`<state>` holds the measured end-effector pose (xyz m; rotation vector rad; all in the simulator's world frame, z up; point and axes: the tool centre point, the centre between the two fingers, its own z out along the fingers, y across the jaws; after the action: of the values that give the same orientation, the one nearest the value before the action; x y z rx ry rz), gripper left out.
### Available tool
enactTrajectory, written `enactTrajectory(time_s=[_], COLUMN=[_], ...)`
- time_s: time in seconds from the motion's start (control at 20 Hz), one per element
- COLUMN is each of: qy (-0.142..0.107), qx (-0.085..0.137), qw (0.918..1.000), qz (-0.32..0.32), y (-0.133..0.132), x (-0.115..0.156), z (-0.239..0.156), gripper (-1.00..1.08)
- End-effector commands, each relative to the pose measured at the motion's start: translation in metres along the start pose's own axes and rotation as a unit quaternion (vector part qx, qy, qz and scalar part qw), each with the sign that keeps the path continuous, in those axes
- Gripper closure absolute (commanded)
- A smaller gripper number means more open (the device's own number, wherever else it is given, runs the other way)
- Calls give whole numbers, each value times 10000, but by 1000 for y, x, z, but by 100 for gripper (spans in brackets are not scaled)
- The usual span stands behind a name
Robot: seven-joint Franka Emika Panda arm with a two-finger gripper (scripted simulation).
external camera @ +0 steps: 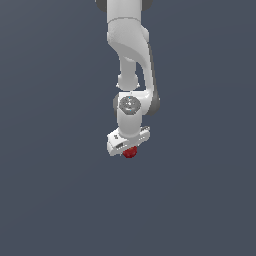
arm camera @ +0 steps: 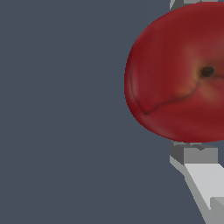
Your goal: Pick up the object and move it to a goal position.
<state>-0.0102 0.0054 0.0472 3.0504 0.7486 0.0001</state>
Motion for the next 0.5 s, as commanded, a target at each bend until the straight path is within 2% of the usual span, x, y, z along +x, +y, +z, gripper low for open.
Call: enactTrajectory(time_s=[0.0, 0.45], qy=[0, 0], qx=[4, -1], qw=[10000, 10000], qz=[-7, 0], y=[-1, 2], x=[1, -3], z=[1, -18], gripper=[108, 108])
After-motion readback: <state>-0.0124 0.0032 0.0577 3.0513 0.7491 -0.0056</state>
